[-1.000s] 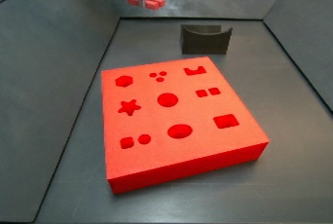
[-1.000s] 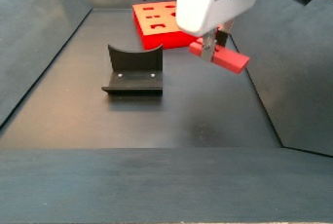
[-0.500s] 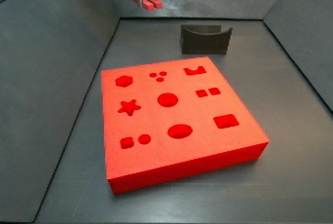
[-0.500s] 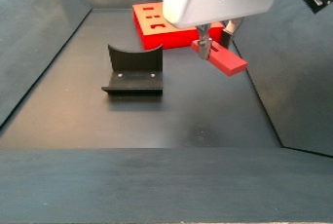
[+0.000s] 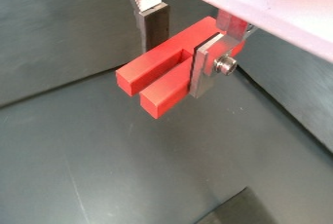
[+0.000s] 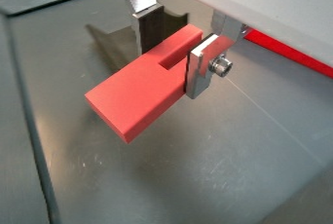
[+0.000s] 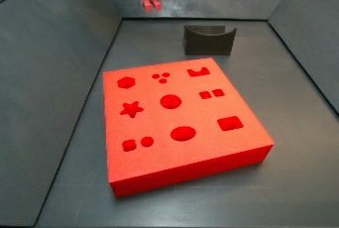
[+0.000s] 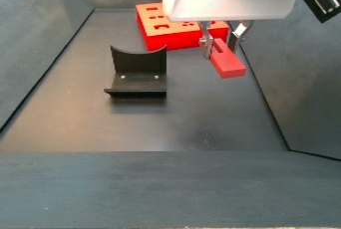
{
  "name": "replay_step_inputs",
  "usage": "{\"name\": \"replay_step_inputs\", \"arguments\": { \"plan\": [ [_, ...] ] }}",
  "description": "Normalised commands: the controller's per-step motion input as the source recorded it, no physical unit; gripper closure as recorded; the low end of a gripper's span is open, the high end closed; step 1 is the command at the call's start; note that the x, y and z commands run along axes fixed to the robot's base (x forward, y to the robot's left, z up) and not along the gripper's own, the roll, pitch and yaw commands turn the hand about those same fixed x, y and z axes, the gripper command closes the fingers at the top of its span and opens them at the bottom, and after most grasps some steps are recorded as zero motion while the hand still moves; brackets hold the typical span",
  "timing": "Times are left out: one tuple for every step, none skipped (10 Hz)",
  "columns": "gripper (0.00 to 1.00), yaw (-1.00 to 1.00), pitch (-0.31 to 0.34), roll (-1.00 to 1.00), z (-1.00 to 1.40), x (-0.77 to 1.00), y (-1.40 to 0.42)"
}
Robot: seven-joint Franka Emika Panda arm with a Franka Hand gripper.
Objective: Pick up the double-square object. Move up. Rotate the double-square object. Place the double-square object on the fixture. Regrasp the double-square object. Move to above the board. Insert the double-square object.
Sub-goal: Rotate the double-square object.
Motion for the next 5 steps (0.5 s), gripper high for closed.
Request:
{"name": "replay_step_inputs", "arguments": {
  "plan": [
    [1.0, -1.0, -0.002, 0.0, -0.03, 0.01, 0.02],
    [1.0, -1.0, -0.002, 0.0, -0.03, 0.01, 0.02],
    [1.0, -1.0, -0.002, 0.0, -0.03, 0.01, 0.02],
    [1.0, -1.0, -0.002, 0.0, -0.03, 0.01, 0.02],
    [1.0, -1.0, -0.002, 0.0, -0.03, 0.01, 0.02]
  ]
}}
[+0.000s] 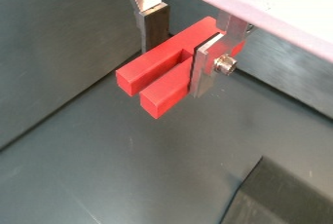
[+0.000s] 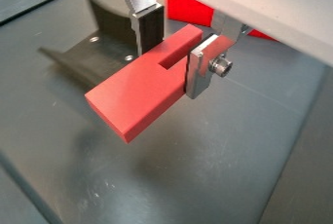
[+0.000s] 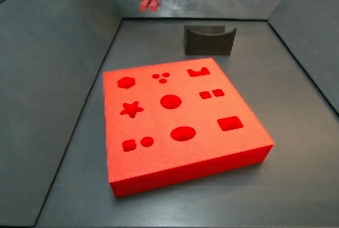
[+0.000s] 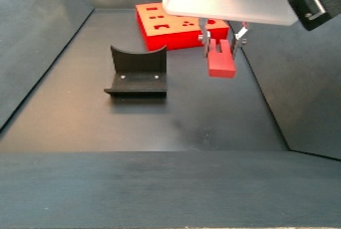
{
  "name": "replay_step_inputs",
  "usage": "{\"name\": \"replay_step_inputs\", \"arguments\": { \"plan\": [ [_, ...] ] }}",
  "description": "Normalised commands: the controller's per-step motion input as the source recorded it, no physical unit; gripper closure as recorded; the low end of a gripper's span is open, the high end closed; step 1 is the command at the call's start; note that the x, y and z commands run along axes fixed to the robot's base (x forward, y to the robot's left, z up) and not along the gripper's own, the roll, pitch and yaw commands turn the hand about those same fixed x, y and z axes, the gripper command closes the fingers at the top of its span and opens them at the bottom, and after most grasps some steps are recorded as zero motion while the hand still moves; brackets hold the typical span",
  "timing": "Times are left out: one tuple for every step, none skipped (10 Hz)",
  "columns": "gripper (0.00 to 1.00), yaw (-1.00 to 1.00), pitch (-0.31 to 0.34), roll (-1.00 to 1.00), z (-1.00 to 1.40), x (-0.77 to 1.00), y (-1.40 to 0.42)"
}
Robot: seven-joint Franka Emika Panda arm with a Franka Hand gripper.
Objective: Pick up the double-square object. Move up. Rotate the double-square object. Place the double-square object on the fixture. Regrasp the double-square object. Move to above the board. Insert the double-square object.
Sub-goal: Rotate the double-square object.
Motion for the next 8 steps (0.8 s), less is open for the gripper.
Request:
{"name": "replay_step_inputs", "arguments": {
  "plan": [
    [1.0, -1.0, -0.002, 0.0, -0.03, 0.01, 0.02],
    [1.0, -1.0, -0.002, 0.0, -0.03, 0.01, 0.02],
    [1.0, -1.0, -0.002, 0.0, -0.03, 0.01, 0.02],
    [1.0, -1.0, -0.002, 0.0, -0.03, 0.01, 0.02],
    [1.0, -1.0, -0.002, 0.0, -0.03, 0.01, 0.02],
    [1.0, -1.0, -0.002, 0.0, -0.03, 0.01, 0.02],
    [1.0, -1.0, -0.002, 0.0, -0.03, 0.01, 0.02],
    [1.0, -1.0, -0.002, 0.0, -0.03, 0.01, 0.02]
  ]
}}
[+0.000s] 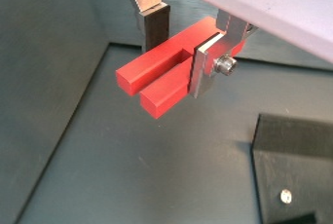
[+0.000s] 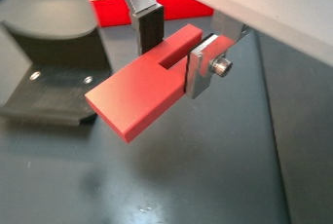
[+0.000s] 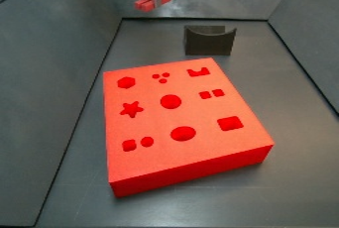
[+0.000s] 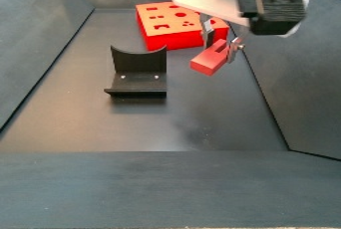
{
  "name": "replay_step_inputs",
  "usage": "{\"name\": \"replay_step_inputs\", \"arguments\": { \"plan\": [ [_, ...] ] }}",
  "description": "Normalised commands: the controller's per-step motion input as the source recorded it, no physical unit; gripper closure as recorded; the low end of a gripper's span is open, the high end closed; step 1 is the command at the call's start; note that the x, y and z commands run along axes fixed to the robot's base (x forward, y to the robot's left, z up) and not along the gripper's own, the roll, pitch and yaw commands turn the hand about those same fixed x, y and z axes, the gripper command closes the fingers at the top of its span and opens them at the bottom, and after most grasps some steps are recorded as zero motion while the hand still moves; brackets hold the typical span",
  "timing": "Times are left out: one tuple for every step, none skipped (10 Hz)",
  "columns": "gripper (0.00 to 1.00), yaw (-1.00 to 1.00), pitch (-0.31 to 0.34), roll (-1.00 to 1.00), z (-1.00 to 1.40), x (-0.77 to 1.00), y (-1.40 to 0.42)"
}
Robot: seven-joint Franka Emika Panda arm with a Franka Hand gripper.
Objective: Pick up the double-square object. Move up. Rotate the double-square object. Place the double-square object on the fixture. Regrasp the double-square object. Move to above the board. Insert the double-square object.
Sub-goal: Rotate the double-square object.
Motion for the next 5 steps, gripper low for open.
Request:
{"name": "replay_step_inputs", "arguments": {
  "plan": [
    [1.0, -1.0, -0.002, 0.0, -0.03, 0.01, 0.02],
    [1.0, -1.0, -0.002, 0.0, -0.03, 0.01, 0.02],
    [1.0, -1.0, -0.003, 0.0, -0.03, 0.01, 0.02],
    [1.0, -1.0, -0.003, 0.0, -0.03, 0.01, 0.02],
    [1.0, -1.0, -0.003, 0.0, -0.03, 0.01, 0.02]
  ]
}}
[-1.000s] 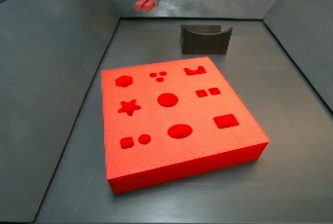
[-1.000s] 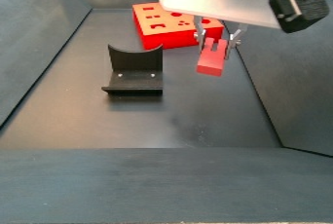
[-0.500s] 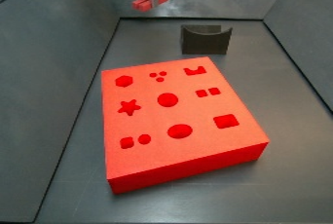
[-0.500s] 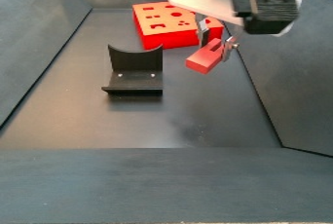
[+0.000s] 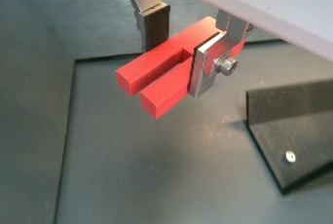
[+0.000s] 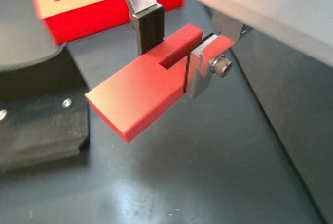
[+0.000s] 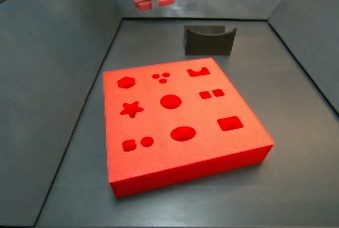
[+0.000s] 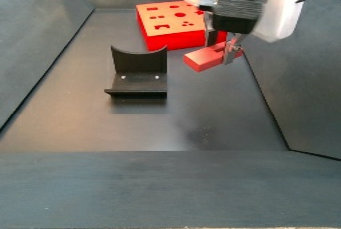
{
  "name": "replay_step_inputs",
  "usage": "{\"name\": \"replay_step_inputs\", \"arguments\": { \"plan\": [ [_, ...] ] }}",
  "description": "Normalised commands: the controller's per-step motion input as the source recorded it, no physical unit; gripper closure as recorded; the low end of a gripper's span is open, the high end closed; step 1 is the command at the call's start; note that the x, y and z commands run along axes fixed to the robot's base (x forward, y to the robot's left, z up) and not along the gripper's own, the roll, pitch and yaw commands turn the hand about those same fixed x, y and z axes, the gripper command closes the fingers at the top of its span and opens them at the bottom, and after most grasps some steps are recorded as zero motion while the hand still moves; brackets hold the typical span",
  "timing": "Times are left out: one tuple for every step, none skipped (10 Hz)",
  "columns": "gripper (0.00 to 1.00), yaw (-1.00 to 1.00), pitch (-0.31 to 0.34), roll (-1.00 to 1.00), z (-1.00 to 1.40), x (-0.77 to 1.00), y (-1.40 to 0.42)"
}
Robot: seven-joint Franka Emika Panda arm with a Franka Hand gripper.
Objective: Pick up the double-square object. Move up. Rotate the double-square object. Place the double-square object on the fixture. Regrasp the double-square object. Move to above the board. Insert the double-square object.
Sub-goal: Rotate the double-square object.
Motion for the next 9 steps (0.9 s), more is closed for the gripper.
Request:
{"name": "replay_step_inputs", "arguments": {
  "plan": [
    [1.0, -1.0, -0.003, 0.0, -0.03, 0.01, 0.02],
    [1.0, -1.0, -0.003, 0.0, -0.03, 0.01, 0.02],
    [1.0, -1.0, -0.003, 0.0, -0.03, 0.01, 0.02],
    [1.0, -1.0, -0.003, 0.0, -0.03, 0.01, 0.02],
    [1.0, -1.0, -0.003, 0.0, -0.03, 0.01, 0.02],
    [1.0, -1.0, -0.003, 0.0, -0.03, 0.01, 0.02],
    [1.0, -1.0, -0.003, 0.0, -0.03, 0.01, 0.02],
    [1.0, -1.0, -0.003, 0.0, -0.03, 0.01, 0.02],
    [1.0, -1.0, -0.004, 0.0, -0.03, 0.01, 0.02]
  ]
}}
